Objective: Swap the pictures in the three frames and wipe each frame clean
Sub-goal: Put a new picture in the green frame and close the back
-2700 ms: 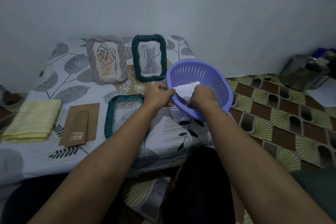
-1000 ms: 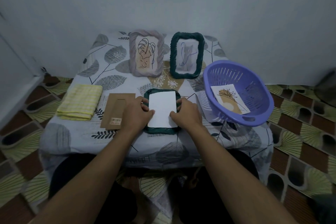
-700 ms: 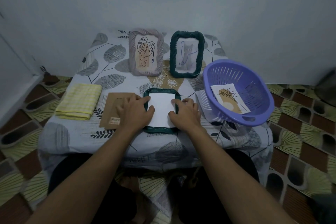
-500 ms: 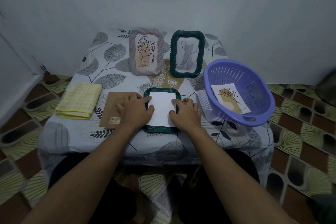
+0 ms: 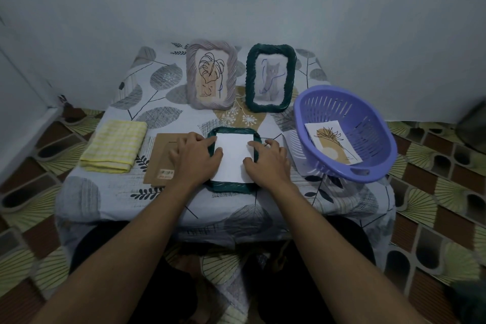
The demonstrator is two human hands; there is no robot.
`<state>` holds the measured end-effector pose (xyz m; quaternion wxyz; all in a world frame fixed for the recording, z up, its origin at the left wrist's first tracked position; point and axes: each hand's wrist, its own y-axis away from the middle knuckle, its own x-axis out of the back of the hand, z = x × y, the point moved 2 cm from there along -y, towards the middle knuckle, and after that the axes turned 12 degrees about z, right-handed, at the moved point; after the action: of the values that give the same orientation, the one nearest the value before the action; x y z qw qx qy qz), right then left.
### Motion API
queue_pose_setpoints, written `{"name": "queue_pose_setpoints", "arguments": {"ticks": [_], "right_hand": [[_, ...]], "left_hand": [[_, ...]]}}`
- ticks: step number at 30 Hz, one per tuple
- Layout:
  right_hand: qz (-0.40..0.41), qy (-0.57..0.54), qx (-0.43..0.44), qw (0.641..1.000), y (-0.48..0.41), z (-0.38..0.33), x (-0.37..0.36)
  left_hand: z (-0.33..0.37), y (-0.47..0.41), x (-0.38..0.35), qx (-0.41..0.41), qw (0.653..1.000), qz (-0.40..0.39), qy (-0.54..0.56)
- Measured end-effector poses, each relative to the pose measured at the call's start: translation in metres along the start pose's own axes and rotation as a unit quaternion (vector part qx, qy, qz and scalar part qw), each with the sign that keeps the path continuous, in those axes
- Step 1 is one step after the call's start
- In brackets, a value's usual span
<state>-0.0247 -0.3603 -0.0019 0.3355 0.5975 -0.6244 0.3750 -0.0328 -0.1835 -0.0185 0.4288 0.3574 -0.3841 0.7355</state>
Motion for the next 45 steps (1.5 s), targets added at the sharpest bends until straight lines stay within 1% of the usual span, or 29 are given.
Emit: {"name": "queue_pose_setpoints", "arguments": {"ticks": [3, 5, 9, 11, 13, 18, 22, 27, 28, 31, 34, 37, 39, 42, 44, 45], "right_hand": [[0.029, -0.020, 0.025, 0.999, 0.002, -0.010, 0.001], [0.035, -0.037, 0.055, 0.997, 0.004, -0.022, -0.001], [0.003, -0.068, 0.138, 0.988, 0.014, -0.051, -0.009], [-0.012, -0.059, 0.175, 0.983, 0.022, -0.066, -0.017], [-0.023, -0.031, 0.194, 0.980, 0.028, -0.078, -0.028], [-0.055, 0.083, 0.199, 0.975, 0.037, -0.091, -0.054], [-0.048, 0.089, 0.187, 0.977, 0.038, -0.089, -0.059], [-0.064, 0.090, 0.178, 0.978, 0.036, -0.090, -0.058], [-0.069, 0.089, 0.176, 0.978, 0.036, -0.090, -0.058], [-0.080, 0.085, 0.172, 0.978, 0.036, -0.091, -0.057], [-0.084, 0.087, 0.177, 0.977, 0.037, -0.090, -0.053], [-0.082, 0.069, 0.188, 0.976, 0.037, -0.088, -0.049], [-0.063, 0.042, 0.195, 0.978, 0.037, -0.086, -0.046], [-0.033, -0.026, 0.180, 0.983, 0.031, -0.081, -0.038], [-0.021, -0.125, 0.140, 0.982, 0.024, -0.076, -0.029], [-0.014, -0.188, 0.107, 0.976, 0.021, -0.073, -0.024]], "left_hand": [[-0.001, -0.001, 0.009, 0.026, 0.998, 0.035, 0.045], [-0.009, -0.002, 0.017, 0.041, 0.996, 0.039, 0.074], [-0.040, 0.001, 0.036, 0.082, 0.992, 0.044, 0.090], [-0.055, 0.008, 0.045, 0.110, 0.989, 0.061, 0.083], [-0.067, 0.017, 0.050, 0.126, 0.988, 0.067, 0.059], [-0.089, 0.029, 0.052, 0.157, 0.986, 0.044, -0.015], [-0.094, 0.031, 0.054, 0.162, 0.986, 0.023, -0.021], [-0.095, 0.027, 0.055, 0.201, 0.979, 0.008, 0.040], [-0.095, 0.026, 0.056, 0.213, 0.975, 0.016, 0.062], [-0.094, 0.022, 0.061, 0.251, 0.951, 0.053, 0.172], [-0.092, 0.017, 0.066, 0.293, 0.910, 0.072, 0.283], [-0.089, 0.014, 0.071, 0.297, 0.882, 0.088, 0.354], [-0.083, 0.013, 0.072, 0.303, 0.860, 0.106, 0.398], [-0.072, 0.013, 0.071, 0.305, 0.829, 0.110, 0.455], [-0.065, 0.014, 0.069, 0.309, 0.812, 0.098, 0.486], [-0.060, 0.014, 0.067, 0.311, 0.803, 0.092, 0.500]]}}
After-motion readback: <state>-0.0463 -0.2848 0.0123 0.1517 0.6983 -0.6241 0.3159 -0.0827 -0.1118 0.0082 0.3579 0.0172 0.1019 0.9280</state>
